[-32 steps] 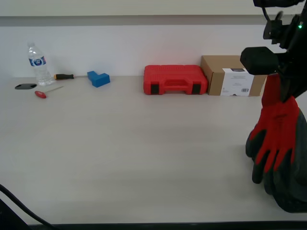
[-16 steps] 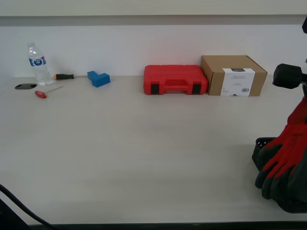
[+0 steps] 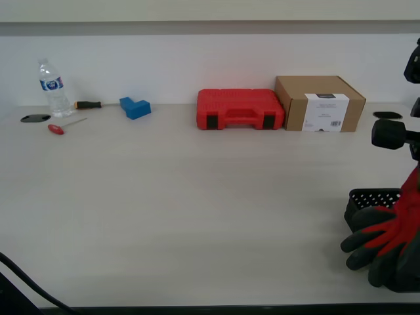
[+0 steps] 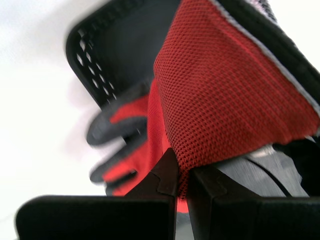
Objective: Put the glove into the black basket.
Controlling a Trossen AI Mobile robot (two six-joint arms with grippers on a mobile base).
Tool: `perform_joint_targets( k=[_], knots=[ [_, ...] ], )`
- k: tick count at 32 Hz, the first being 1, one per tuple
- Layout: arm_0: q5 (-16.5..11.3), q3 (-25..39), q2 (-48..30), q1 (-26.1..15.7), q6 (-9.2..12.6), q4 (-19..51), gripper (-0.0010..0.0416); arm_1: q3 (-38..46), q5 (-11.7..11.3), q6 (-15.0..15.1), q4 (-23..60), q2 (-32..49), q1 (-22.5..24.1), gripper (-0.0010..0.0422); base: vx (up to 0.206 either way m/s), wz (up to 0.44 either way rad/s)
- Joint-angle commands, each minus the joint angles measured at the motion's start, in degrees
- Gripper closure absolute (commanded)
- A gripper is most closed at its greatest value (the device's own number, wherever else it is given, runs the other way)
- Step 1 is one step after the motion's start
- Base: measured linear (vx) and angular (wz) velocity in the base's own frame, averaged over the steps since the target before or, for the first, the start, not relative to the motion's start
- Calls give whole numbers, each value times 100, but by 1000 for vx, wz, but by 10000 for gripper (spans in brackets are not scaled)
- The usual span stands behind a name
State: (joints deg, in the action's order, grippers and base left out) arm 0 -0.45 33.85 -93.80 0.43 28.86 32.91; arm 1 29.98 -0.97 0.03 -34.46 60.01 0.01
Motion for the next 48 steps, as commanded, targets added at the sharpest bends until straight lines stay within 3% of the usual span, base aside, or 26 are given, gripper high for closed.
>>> perform_joint_targets(
  k=[1,9,17,22,27,30,34,48],
  knots=[
    [-13,63,-363,0,-90,-251,407,2,4,0,-33,2,2,412,0,0],
    [-17,433,-920,0,-317,-577,407,2,4,0,-35,0,2,412,0,0],
    [7,479,-944,50,-527,-608,398,2,4,0,-35,0,2,412,0,0],
    [37,472,-944,74,-616,-555,279,4,4,0,-35,0,2,412,0,0],
    [-20,479,-828,70,-866,-525,233,2,4,2,-35,0,2,412,0,0],
    [-83,479,-328,70,-1056,-732,227,2,4,2,-33,0,2,412,0,0],
    [-79,476,238,66,-1060,-892,233,0,4,0,-33,0,2,412,0,0],
    [-160,520,304,61,-1060,-898,236,2,2,2,-35,2,2,412,0,0]
  ],
)
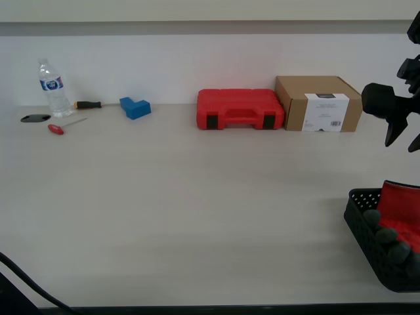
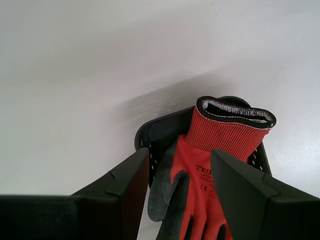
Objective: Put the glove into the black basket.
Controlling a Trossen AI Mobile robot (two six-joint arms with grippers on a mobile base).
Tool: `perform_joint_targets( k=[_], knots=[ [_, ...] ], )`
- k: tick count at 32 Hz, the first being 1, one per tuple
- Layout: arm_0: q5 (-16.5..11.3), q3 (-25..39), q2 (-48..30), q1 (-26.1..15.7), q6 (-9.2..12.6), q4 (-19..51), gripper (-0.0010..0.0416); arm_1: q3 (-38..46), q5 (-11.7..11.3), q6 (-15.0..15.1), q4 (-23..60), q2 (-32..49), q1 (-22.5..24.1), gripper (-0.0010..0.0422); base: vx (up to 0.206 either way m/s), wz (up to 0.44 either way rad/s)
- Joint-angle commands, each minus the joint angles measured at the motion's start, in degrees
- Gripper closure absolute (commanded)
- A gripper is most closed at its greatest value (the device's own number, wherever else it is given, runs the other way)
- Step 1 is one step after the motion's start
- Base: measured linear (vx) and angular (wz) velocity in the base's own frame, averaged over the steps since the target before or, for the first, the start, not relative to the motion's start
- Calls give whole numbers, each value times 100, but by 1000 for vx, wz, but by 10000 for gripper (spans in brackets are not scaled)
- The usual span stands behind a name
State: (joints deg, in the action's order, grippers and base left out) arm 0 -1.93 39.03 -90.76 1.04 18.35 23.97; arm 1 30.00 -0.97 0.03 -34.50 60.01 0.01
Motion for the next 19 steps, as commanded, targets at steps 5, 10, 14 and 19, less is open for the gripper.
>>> perform_joint_targets(
  k=[5,10,14,19],
  knots=[
    [-11,2,0,0,-7,-4,236,0,2,2,-31,2,2,412,0,0],
    [-11,2,0,0,-9,-7,236,0,2,2,-31,2,2,412,0,0],
    [-11,2,0,0,-7,-7,236,0,2,0,-31,2,2,412,0,0],
    [-11,2,0,0,-9,-4,236,0,2,2,-28,2,2,412,0,0]
  ],
)
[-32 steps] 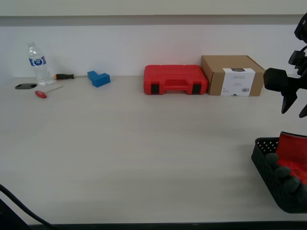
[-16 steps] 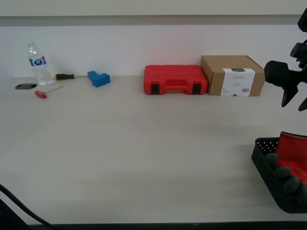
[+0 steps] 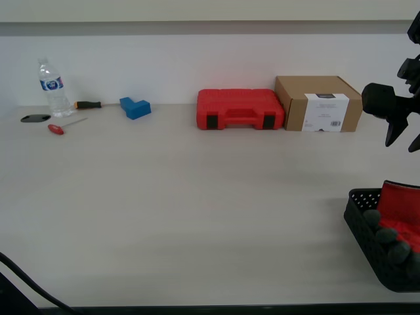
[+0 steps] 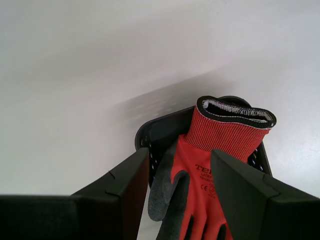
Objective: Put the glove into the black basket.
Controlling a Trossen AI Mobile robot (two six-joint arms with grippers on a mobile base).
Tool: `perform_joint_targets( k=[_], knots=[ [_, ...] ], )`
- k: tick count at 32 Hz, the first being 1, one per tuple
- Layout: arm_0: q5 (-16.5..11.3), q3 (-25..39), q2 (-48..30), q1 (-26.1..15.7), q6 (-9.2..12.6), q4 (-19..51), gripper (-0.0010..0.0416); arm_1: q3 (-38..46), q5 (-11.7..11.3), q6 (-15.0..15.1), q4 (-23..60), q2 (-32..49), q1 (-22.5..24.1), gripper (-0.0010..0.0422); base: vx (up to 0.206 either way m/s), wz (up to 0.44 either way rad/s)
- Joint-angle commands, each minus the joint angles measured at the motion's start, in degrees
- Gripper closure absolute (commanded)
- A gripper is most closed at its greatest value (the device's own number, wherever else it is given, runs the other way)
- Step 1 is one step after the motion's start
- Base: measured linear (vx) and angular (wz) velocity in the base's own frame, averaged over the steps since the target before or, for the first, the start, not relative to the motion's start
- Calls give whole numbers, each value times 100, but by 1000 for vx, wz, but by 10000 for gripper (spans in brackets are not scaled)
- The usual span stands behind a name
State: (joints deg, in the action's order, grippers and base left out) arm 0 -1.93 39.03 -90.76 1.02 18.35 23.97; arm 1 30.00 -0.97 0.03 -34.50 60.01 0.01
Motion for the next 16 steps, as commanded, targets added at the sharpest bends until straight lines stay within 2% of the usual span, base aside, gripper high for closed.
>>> perform_joint_targets(
  k=[1,16],
  knots=[
    [-11,2,0,2,-7,-7,236,0,2,0,-31,2,2,412,0,0],
    [-11,2,0,2,-9,-9,236,0,2,0,-31,2,2,412,0,0]
  ],
)
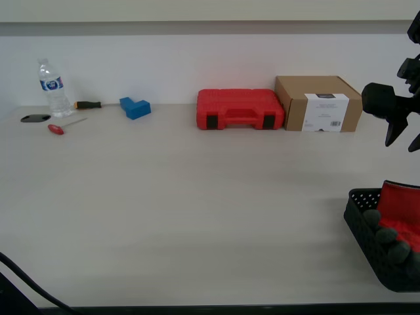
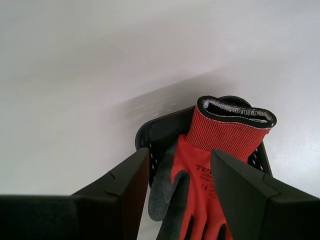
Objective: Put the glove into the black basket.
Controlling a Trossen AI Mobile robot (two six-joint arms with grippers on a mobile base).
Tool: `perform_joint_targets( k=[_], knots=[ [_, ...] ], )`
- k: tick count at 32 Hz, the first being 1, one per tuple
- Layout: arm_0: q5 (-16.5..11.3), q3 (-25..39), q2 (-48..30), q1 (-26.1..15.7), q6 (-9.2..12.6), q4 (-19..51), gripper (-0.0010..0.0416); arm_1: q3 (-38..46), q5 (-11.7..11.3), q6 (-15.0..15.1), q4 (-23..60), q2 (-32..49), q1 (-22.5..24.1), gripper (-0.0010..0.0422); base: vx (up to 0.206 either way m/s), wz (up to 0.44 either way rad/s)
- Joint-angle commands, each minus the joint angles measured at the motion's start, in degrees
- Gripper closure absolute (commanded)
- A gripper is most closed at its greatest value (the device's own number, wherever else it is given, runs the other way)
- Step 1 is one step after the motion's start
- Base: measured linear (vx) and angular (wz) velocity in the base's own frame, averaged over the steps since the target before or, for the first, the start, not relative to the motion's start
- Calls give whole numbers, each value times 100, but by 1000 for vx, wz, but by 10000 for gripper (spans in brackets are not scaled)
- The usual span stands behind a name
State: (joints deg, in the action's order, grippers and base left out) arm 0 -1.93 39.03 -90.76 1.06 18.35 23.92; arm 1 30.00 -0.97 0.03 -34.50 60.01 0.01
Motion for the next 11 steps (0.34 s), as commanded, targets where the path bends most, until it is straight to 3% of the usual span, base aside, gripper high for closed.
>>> perform_joint_targets(
  k=[1,11],
  knots=[
    [-11,2,0,-2,-9,-4,236,0,2,0,-31,2,2,412,0,0],
    [-11,2,0,2,-9,-4,236,0,2,0,-31,2,2,412,0,0]
  ],
)
